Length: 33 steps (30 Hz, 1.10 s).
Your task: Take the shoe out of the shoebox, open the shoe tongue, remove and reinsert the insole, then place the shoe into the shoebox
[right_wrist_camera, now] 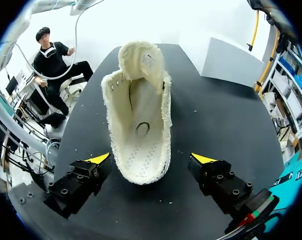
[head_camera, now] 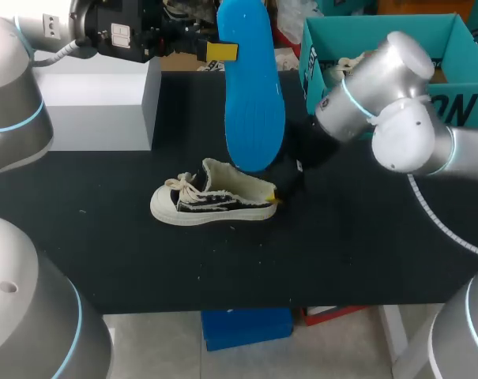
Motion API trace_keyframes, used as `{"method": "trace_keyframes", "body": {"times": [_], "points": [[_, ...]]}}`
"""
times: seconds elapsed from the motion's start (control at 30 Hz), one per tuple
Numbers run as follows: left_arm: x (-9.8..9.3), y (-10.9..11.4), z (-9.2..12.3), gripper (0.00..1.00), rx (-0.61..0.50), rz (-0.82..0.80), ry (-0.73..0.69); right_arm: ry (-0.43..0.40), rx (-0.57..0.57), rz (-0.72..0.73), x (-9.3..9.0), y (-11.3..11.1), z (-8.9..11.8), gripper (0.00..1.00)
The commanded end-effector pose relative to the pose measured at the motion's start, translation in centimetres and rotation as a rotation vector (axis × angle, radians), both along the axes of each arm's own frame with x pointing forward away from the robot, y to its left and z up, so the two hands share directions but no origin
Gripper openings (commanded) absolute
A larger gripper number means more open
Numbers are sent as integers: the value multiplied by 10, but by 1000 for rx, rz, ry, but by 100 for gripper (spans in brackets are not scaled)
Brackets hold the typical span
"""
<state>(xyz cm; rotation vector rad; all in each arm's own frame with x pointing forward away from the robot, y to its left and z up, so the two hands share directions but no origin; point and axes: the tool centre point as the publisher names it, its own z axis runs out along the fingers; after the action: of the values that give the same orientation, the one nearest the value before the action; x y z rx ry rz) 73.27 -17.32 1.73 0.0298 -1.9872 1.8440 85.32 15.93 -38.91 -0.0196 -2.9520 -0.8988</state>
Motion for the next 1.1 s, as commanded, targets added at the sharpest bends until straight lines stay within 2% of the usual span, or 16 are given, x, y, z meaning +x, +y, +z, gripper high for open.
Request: {"method": "trace_keyframes", "body": {"times": [0.03, 0.2, 0.53, 1.1], "points": [[0, -1, -1, 0, 0, 2, -1, 16, -250, 10, 8, 11, 8, 100], [0, -1, -1, 0, 0, 2, -1, 16, -388, 4, 11, 24, 10, 100], [0, -1, -1, 0, 0, 2, -1, 10, -508, 6, 18, 40, 11, 100], [0, -1, -1, 0, 0, 2, -1, 16, -555, 60, 27, 79, 4, 100]]}}
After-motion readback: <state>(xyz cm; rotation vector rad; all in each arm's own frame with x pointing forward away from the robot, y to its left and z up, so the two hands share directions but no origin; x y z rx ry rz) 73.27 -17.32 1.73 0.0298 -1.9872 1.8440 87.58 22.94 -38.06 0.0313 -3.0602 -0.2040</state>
